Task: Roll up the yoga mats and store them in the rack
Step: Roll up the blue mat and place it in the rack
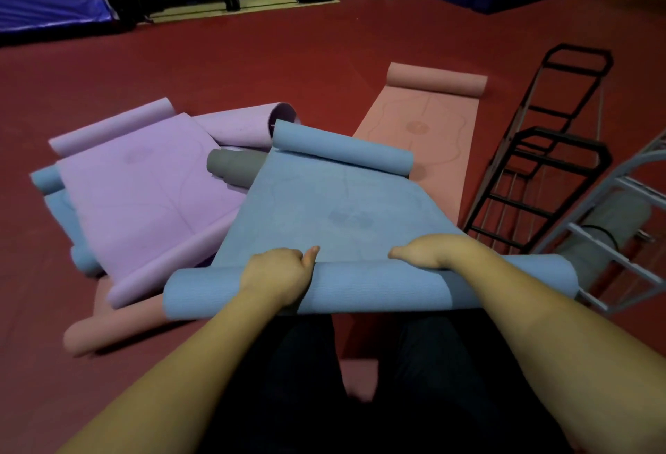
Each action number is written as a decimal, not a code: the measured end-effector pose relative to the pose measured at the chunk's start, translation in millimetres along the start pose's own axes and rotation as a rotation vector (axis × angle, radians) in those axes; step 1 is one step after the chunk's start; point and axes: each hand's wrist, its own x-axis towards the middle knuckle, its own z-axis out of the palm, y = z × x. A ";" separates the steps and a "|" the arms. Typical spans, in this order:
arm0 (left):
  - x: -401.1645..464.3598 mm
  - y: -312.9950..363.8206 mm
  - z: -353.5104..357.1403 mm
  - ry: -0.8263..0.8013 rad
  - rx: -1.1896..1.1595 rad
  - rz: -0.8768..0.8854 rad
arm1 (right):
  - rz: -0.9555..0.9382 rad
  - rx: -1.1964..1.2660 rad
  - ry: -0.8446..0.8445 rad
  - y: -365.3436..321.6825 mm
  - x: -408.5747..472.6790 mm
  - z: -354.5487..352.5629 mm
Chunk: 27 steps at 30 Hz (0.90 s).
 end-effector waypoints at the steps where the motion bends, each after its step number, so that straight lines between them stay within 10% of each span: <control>1: -2.1 0.3 -0.5 -0.043 -0.017 -0.017 | -0.007 0.009 -0.028 2.0 -1.4 1.6; 5: -2.3 0.4 0.3 -0.111 -0.024 -0.057 | 0.003 -0.017 -0.014 5.9 -1.7 7.1; 11: 19.3 -1.2 -16.2 -0.299 -0.072 -0.065 | -0.157 -0.099 0.575 5.6 -12.2 23.6; 19: 40.2 5.7 -23.4 -0.439 -0.169 -0.026 | -0.091 -0.249 0.693 10.8 -23.8 64.6; 27: 24.1 0.8 -7.8 0.192 -0.087 0.048 | -0.018 -0.235 0.649 1.0 -10.5 47.8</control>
